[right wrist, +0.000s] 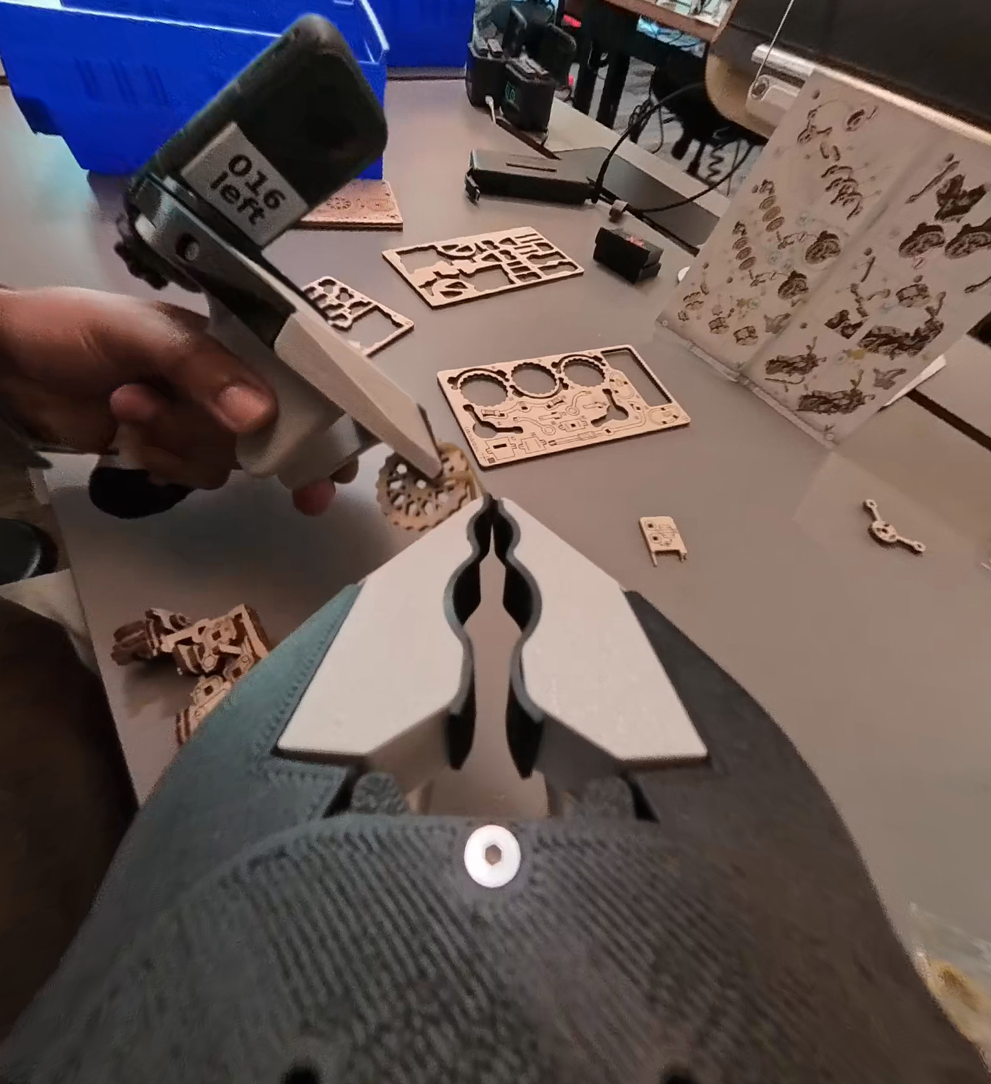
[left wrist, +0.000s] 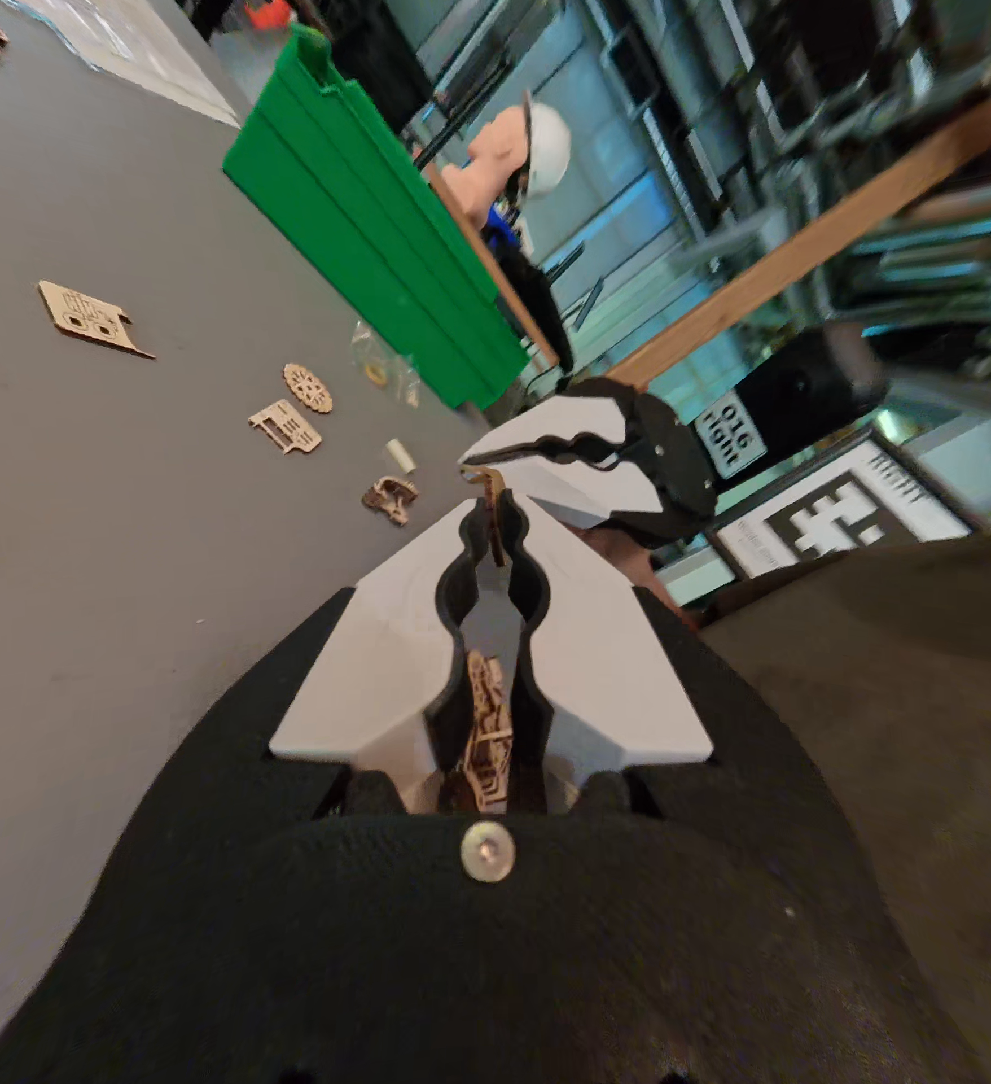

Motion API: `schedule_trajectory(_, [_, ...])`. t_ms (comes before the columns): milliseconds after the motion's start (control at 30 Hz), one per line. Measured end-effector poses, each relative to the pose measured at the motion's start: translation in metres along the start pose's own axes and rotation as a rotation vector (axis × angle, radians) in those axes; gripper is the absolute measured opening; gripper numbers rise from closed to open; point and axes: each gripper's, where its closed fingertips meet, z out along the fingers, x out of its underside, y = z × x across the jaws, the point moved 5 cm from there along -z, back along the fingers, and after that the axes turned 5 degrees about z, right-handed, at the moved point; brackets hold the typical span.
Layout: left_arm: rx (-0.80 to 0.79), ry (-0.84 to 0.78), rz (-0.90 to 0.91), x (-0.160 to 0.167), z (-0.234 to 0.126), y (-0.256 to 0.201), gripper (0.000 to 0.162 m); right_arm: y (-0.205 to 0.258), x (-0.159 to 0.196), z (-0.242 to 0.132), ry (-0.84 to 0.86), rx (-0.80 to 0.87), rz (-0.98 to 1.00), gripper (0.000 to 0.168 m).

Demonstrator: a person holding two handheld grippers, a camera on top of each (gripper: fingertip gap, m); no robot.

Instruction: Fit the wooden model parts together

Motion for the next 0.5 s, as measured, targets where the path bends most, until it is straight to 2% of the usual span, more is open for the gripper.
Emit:
schedule_trajectory(33, [0.011,-0.029,-0.028,-0.002,-0.001,0.001,0.001,-0.001,0.0,-0.001,0.013,-0.006,0.013,0.0])
schedule_trajectory(267, [0.069,-0.119,-0.167,-0.006,-0.004,0.007,0.0,0.0,0.006,-0.002,0.069,-0.086,0.141,0.0])
schedule_trajectory(333, [0.137,-0.292,-0.269,-0.026,-0.021,0.007,0.001,-0.004,0.029,0.002,0.203,-0.032,0.082,0.0])
schedule_trajectory(367, [0.066,-0.31,-0.253,-0.031,-0.032,0.015,0.001,-0.003,0.029,0.001,0.155,-0.051,0.128,0.0])
schedule_trajectory(400, [-0.062,-0.262,-0.147,-0.029,-0.039,0.025,0.001,-0.002,0.023,-0.001,0.097,-0.093,0.208,0.0])
schedule_trajectory(433, [-0.106,-0.251,-0.108,-0.03,-0.045,0.029,0.002,-0.004,0.015,-0.004,0.06,-0.102,0.243,0.0])
schedule_trajectory(500, [-0.061,-0.296,-0.124,-0.039,-0.05,0.023,0.002,-0.014,0.004,-0.009,-0.012,-0.043,0.202,0.0])
